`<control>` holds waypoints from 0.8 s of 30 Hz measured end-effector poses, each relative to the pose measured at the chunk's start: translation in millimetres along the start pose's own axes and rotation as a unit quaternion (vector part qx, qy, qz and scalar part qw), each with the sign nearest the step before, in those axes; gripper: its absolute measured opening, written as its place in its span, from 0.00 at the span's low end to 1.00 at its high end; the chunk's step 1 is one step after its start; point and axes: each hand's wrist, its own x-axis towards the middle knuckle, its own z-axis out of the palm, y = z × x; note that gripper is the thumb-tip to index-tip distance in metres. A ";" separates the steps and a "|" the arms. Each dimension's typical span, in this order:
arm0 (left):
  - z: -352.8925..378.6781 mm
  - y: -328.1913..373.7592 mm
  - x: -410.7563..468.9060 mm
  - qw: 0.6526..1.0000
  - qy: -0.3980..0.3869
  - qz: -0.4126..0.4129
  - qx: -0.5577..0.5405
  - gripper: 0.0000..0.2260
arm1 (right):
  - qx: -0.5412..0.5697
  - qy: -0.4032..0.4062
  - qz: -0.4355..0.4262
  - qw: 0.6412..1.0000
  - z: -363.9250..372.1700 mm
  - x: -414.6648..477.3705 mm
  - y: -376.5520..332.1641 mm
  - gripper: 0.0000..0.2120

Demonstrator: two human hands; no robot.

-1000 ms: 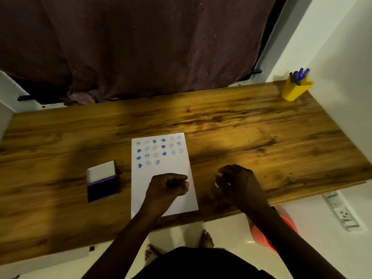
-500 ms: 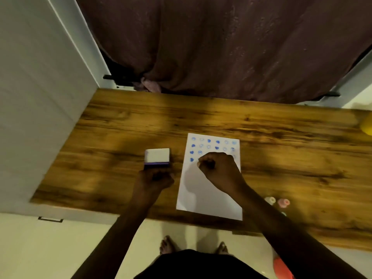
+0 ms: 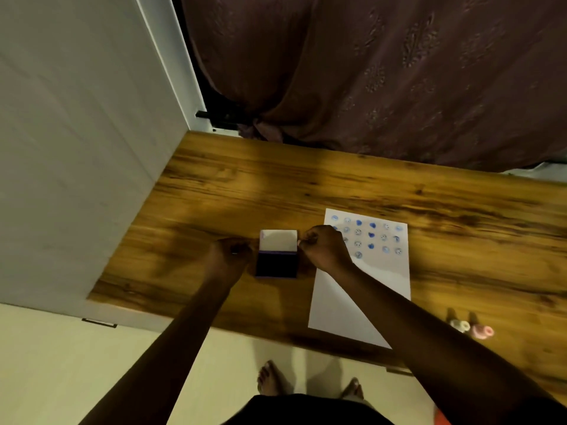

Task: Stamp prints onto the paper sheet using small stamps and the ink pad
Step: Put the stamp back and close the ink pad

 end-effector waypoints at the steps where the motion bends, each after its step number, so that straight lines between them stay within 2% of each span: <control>1: 1.5 -0.4 4.0 1.000 -0.014 0.000 0.007 0.16 | 0.002 0.008 0.004 1.000 2.1 2.1 -1.1 0.08; 4: 6.1 -2.8 14.6 0.999 -0.048 -0.024 0.003 0.12 | 0.008 0.014 0.015 1.000 6.0 6.1 -3.5 0.08; 8: 12.1 -3.2 23.5 0.997 -0.065 -0.014 0.032 0.12 | 0.007 0.000 0.024 1.000 9.3 6.9 -4.0 0.07; 12: 15.2 -5.3 29.0 0.996 -0.071 -0.039 0.031 0.04 | 0.027 -0.002 0.038 0.999 13.8 4.4 -3.8 0.07; 24: 17.1 1.1 27.3 0.991 -0.067 0.013 0.115 0.09 | 0.074 -0.022 0.077 0.994 15.3 2.7 -0.9 0.08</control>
